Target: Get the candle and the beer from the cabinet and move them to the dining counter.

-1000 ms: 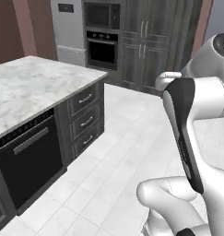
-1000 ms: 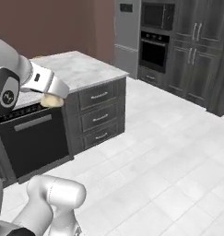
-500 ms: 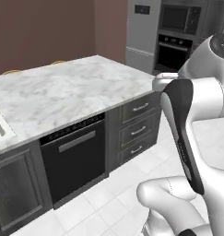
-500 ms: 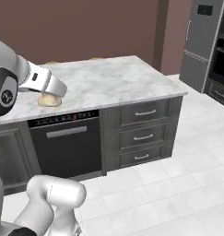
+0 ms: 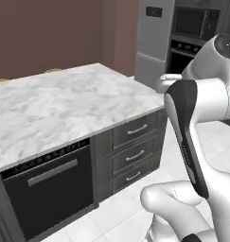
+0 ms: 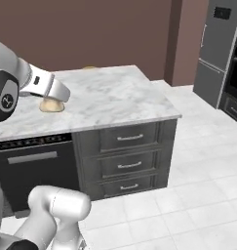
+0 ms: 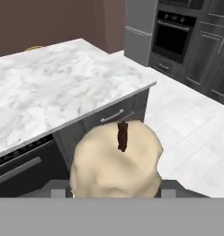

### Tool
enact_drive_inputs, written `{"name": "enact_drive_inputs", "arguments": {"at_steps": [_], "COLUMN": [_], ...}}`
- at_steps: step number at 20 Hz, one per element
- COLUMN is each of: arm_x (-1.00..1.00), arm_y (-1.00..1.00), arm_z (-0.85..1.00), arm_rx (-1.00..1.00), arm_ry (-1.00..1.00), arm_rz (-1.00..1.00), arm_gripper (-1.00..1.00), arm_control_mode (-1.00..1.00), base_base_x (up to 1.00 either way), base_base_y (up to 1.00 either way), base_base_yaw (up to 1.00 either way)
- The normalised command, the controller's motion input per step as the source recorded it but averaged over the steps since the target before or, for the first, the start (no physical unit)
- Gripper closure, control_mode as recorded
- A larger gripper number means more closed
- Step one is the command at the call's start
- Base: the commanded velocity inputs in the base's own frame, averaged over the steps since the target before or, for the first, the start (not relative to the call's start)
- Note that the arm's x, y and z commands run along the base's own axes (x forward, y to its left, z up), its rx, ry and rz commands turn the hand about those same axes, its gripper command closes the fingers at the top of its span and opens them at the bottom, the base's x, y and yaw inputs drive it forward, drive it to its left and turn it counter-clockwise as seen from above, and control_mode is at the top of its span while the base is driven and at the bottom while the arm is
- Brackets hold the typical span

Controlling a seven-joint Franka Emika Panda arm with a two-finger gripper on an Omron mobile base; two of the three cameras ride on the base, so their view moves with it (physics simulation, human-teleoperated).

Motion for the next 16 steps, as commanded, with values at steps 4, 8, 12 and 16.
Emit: {"name": "enact_drive_inputs", "arguments": {"at_steps": [4, 8, 12, 16], "arm_x": [0.0, 0.0, 0.0, 0.0], "arm_y": [0.0, 0.0, 0.0, 0.0], "arm_z": [0.0, 0.0, 0.0, 0.0], "arm_rx": [0.0, 0.0, 0.0, 0.0], "arm_ry": [0.0, 0.0, 0.0, 0.0], "arm_rz": [0.0, 0.0, 0.0, 0.0], "arm_gripper": [1.0, 1.0, 1.0, 1.0], "arm_control_mode": [1.0, 1.0, 1.0, 1.0], "base_base_x": [1.0, 1.0, 1.0, 0.9], "base_base_y": [-1.0, -1.0, -1.0, -1.0], "base_base_yaw": [0.01, 0.0, 0.0, 0.04]}}
